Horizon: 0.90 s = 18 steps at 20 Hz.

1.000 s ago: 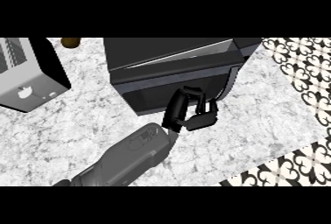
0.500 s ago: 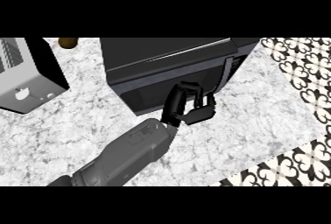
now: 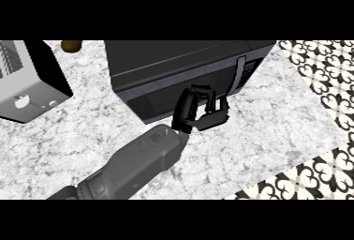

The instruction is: Pick up the milk, place it into the microwave and close the microwave

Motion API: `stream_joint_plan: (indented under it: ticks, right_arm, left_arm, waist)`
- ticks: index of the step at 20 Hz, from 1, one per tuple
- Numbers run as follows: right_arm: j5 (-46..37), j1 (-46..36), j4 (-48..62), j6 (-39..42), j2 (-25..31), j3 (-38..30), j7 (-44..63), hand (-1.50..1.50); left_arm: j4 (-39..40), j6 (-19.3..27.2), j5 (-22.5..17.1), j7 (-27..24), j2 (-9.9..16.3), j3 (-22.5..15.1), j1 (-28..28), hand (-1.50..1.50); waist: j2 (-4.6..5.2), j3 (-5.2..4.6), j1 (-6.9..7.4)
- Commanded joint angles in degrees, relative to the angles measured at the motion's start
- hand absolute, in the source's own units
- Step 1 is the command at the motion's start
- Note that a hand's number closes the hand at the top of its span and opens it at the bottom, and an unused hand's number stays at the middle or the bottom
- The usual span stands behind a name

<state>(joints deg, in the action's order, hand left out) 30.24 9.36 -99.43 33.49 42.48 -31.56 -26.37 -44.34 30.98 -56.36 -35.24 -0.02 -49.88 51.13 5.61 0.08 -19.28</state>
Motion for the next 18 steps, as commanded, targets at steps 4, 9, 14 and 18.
stream_joint_plan:
  ticks: [4, 9, 14, 18]
  right_arm:
    - [2.71, -1.84, 3.79, 2.02, 0.81, 0.36, -0.14, -1.50]
    - [4.75, -3.03, 6.53, 2.81, 1.98, -0.24, 0.47, -1.50]
    - [6.23, -5.01, 8.53, 3.31, 3.14, -0.24, 0.99, -1.50]
    - [6.79, -6.11, 10.31, 3.88, 3.65, 0.06, 1.20, -1.50]
  left_arm:
    - [2.84, -0.80, -1.83, -1.11, 0.02, 1.42, 5.34, 1.50]
    - [3.22, -0.81, -3.16, -1.83, 0.02, 1.14, 6.17, 1.50]
    - [3.37, -1.27, -4.28, -2.77, 0.02, -0.16, 6.09, 1.50]
    - [3.68, -1.27, -5.09, -3.71, 0.02, -0.88, 6.31, 1.50]
  waist:
    - [0.47, 0.10, -0.02]
    - [0.39, 0.10, -0.13]
    - [0.62, 0.07, 0.32]
    - [0.82, 0.18, 0.59]
